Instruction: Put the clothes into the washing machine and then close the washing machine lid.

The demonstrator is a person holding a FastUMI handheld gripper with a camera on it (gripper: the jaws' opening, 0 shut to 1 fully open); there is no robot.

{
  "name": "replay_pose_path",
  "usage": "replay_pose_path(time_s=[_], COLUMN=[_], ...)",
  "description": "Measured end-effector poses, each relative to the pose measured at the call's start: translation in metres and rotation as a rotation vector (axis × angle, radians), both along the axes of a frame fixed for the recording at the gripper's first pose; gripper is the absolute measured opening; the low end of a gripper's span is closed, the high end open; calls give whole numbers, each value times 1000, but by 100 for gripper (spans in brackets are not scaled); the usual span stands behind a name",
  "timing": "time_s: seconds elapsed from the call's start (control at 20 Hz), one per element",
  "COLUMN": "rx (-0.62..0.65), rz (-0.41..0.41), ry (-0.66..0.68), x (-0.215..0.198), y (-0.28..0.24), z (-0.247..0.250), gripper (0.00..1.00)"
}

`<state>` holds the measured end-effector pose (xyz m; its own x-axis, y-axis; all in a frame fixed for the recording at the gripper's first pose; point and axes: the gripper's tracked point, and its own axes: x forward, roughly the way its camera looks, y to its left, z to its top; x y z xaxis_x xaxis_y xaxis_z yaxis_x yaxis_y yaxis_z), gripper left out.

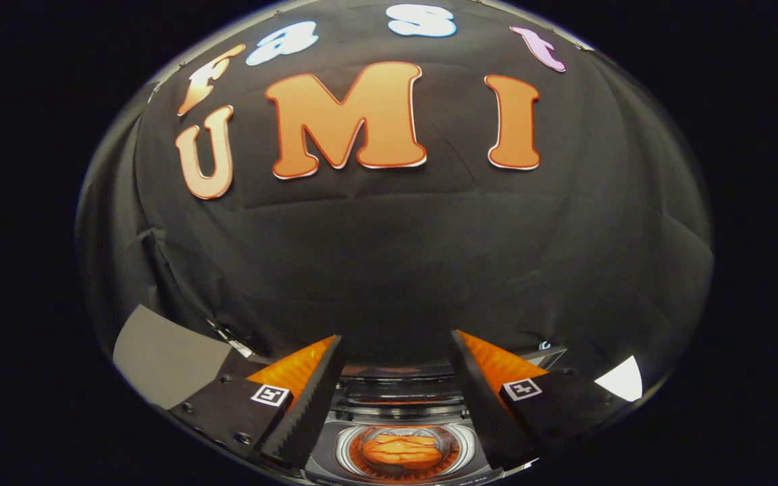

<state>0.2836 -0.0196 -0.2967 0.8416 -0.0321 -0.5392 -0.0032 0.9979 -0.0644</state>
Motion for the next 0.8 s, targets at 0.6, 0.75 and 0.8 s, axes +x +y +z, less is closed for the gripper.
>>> replay_pose_path(time_s=[0.6,0.75,0.8], rx=[12,-30,-10], rz=[-14,-3,-8], ry=[122,109,105], x=[44,46,44], y=[-9,-8,-8], z=[-72,-73,-73], gripper=[99,100,99])
